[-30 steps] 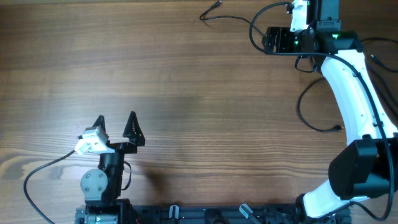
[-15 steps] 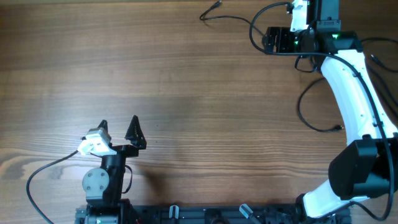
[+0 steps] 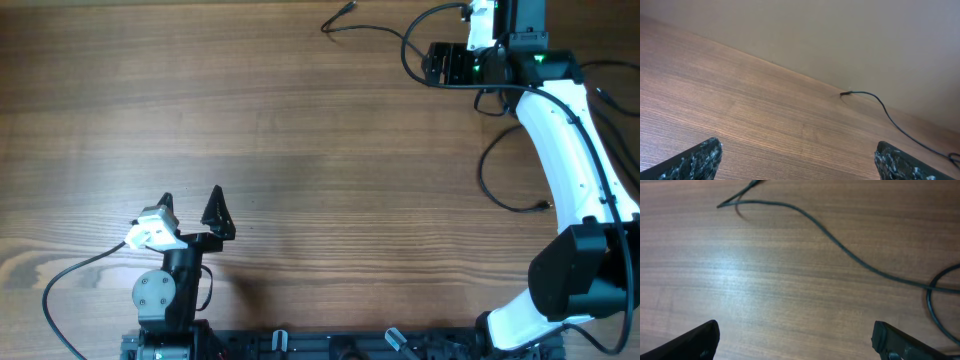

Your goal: Untangle cables

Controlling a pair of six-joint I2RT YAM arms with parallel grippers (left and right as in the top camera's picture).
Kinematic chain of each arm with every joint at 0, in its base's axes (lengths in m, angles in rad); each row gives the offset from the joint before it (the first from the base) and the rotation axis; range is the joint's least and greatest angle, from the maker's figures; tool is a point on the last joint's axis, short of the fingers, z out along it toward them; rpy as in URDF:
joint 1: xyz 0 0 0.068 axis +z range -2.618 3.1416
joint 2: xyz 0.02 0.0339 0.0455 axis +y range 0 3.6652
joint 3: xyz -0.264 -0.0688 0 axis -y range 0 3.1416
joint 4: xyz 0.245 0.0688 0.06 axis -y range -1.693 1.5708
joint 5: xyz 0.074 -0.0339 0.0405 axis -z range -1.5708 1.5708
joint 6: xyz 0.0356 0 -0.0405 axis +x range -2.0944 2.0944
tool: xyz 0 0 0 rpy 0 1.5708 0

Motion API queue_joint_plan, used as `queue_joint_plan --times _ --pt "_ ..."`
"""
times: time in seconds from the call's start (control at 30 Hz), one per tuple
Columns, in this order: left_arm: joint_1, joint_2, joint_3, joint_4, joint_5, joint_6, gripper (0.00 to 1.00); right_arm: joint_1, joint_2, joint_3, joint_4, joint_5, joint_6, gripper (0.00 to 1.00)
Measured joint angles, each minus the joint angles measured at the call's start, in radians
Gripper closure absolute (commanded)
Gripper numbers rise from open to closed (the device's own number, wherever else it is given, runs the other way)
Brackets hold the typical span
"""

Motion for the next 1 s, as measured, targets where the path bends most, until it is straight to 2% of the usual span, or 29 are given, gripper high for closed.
queue_joint_plan --times 0.1,0.13,0.2,0.33,0.37,0.4,0.43,0.5,0.6,0.83,0.87,0.9,0.93,1.0 --pt "0.0 0.0 0.0 0.0 0.0 0.0 0.0 0.0 -0.014 -0.005 0.008 0.007 0.0 0.0" --pt "0.0 0.0 0.0 0.0 0.0 0.0 0.0 0.0 -0.051 -0.017 0.058 0.008 0.002 0.0" --pt "0.0 0.0 0.0 0.0 0.0 0.0 0.0 0.0 -0.117 -0.089 0.252 0.003 0.008 0.0" --pt "0.0 0.0 0.0 0.0 0.0 0.0 0.0 0.0 -0.29 -0.274 0.512 -0.001 0.053 0.0" --pt "0.0 0.0 0.0 0.0 0.0 0.0 0.0 0.0 -0.377 -0.418 0.671 -0.002 0.088 0.0" --pt "0.0 0.0 0.0 0.0 0.0 0.0 0.0 0.0 -0.423 -0.528 0.708 -0.002 0.113 0.0" --pt "0.0 0.0 0.0 0.001 0.0 0.0 0.0 0.0 -0.483 -0.704 0.917 -0.002 0.124 0.0" --pt "0.0 -0.001 0.0 0.0 0.0 0.0 0.0 0.0 -0.602 -0.952 1.169 -0.001 0.137 0.0" --pt "0.0 -0.002 0.0 0.0 0.0 0.0 0.0 0.0 -0.737 -1.182 1.322 0.005 0.146 0.0" --pt "0.0 -0.001 0.0 0.0 0.0 0.0 0.0 0.0 -1.079 -1.525 1.347 0.098 0.205 0.0" --pt "0.0 -0.001 0.0 0.0 0.0 0.0 0.0 0.0 -1.135 -1.558 1.306 0.109 0.209 0.0" --pt "0.0 -0.001 0.0 0.0 0.0 0.0 0.0 0.0 -1.229 -1.565 1.192 0.121 0.209 0.0" --pt "0.0 -0.001 0.0 0.0 0.0 0.0 0.0 0.0 -1.264 -1.565 1.179 0.124 0.21 0.0" --pt "0.0 -0.002 0.0 0.001 0.0 0.0 0.0 0.0 -1.489 -1.563 0.897 0.135 0.215 0.0"
